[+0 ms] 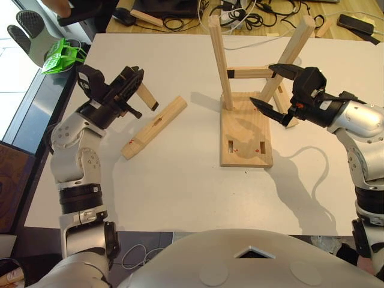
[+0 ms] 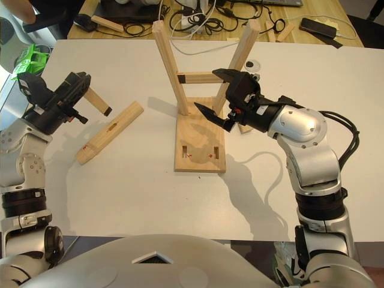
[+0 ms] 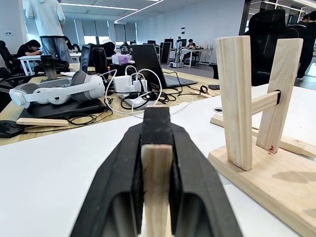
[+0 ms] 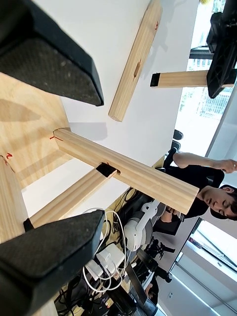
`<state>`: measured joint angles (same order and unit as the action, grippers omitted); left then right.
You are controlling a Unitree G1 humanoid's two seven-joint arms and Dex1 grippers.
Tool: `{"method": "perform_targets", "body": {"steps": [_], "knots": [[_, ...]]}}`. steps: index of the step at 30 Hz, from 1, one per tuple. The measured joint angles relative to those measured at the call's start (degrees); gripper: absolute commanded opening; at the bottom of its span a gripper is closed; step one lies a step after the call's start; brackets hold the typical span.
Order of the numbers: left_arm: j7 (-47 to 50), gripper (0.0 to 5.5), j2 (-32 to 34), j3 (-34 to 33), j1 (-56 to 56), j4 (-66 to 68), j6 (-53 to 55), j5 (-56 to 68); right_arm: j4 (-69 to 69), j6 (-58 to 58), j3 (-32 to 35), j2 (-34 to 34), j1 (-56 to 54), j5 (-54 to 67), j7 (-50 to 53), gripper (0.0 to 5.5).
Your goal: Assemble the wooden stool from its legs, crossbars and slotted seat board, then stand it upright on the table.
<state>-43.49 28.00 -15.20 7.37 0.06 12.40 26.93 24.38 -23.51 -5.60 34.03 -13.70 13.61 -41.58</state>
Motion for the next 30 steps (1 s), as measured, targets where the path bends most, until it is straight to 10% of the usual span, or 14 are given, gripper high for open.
{"method": "perform_targets", "body": {"steps": [30], "knots": [[0.3,0.41,-1.0,4.2,-1.3,8.0,-12.0,-7.3,-0.1,-0.4,0.0,-0.3,-0.5,0.7,-0.2,3.89]]}}
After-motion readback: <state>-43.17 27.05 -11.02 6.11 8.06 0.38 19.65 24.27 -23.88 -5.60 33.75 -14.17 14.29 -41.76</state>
